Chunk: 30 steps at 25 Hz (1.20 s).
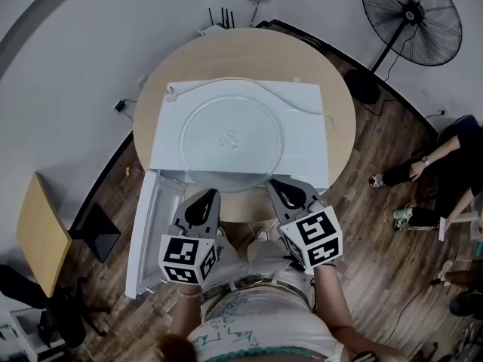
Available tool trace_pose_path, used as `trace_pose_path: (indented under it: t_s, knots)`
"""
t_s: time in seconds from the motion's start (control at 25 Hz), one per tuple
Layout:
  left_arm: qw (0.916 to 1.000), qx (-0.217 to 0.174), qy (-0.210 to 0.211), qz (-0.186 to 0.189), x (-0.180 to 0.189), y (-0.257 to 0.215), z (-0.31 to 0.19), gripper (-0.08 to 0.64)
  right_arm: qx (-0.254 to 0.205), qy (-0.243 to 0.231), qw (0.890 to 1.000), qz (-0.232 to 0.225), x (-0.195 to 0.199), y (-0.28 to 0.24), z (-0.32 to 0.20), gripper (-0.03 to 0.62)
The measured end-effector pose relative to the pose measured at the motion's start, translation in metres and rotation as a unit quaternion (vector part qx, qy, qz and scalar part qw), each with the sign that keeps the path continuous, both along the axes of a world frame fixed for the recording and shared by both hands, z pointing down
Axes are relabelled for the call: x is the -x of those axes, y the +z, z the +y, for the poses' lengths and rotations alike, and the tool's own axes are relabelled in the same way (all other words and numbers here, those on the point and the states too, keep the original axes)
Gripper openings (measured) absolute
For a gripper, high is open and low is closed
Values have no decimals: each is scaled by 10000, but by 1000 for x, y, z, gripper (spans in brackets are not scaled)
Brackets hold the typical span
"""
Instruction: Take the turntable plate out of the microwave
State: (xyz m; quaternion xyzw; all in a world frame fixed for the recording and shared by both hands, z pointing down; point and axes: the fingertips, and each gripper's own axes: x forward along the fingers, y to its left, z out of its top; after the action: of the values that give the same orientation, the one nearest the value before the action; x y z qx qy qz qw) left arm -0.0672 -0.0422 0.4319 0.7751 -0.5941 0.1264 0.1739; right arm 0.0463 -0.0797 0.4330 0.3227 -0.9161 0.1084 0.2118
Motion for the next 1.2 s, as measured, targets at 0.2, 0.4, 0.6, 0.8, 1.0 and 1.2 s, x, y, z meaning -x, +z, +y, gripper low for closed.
trace_pose_path:
  t_s: [0.2,0.4,0.6,0.8,1.0,1.2]
  knots:
    - [9992,79,365,106,-5,1,-2,23,134,184,9997,45,1,4,-4,-9]
    - [9973,132,707,112,-9,2,-2,23,253,416,9988,94,2,11,-7,-9]
    - [9955,136,902,243,-11,3,-2,23,286,579,9977,218,2,16,-10,-9]
    - [9945,126,1020,181,-10,3,-4,25,350,701,9967,208,4,16,-13,-9]
    - [9945,107,1036,121,-2,3,-9,23,351,736,9964,237,11,15,-16,-9]
    - [9942,125,1061,117,4,4,-14,25,338,719,9964,306,17,16,-19,-9]
